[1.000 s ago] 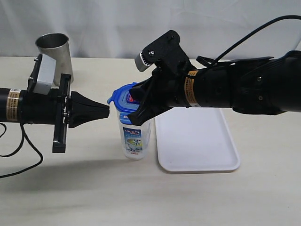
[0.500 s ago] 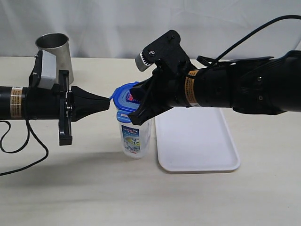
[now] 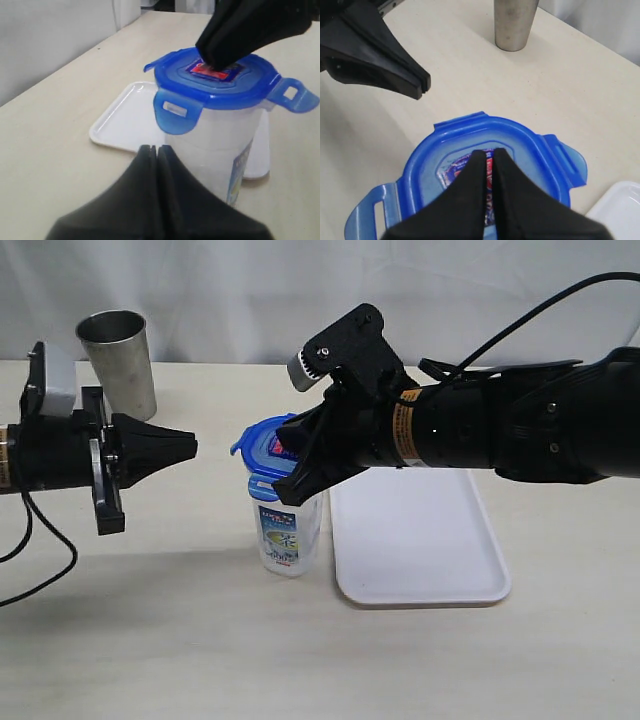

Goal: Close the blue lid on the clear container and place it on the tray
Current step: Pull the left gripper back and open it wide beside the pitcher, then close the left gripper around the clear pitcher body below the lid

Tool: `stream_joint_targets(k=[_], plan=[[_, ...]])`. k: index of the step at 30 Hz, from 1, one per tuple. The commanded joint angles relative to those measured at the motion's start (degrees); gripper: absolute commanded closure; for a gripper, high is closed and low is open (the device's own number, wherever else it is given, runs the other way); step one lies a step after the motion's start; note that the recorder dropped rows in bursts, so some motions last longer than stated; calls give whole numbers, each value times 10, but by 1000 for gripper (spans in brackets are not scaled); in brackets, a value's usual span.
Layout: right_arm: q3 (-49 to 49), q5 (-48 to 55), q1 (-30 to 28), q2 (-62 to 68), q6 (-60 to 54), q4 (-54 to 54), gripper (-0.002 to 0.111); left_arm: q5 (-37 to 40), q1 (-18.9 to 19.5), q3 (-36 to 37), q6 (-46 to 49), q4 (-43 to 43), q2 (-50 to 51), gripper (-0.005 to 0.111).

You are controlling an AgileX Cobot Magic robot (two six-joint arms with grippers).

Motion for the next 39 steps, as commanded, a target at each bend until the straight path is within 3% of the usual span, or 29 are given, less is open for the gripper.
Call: stream_joint_targets(k=[1, 7, 14, 17, 22, 24, 29, 34, 39], plan=[[-1, 10, 0, 2, 0, -2, 104, -19, 11, 45, 85, -24, 0, 107], [-1, 12, 0, 2, 0, -4, 104, -19, 8, 51, 96, 19, 22, 107], [-1, 12, 0, 2, 0, -4, 104, -19, -33, 30, 140, -13, 114, 103], [-1, 12, 0, 2, 0, -4, 104, -19, -36, 23, 147, -13, 128, 88], [-1, 12, 0, 2, 0, -4, 104, -19, -56, 23, 151, -52, 128, 36], [-1, 12, 0, 2, 0, -4, 104, -19, -79, 23, 147, -79, 129, 24], [-1, 12, 0, 2, 0, -4, 104, 46, -131, 23, 160, -149, 129, 25], [-1, 12, 0, 2, 0, -4, 104, -13, -134, 23, 168, -160, 129, 25], [-1, 12, 0, 2, 0, -4, 104, 8, -135, 23, 147, -163, 129, 24]])
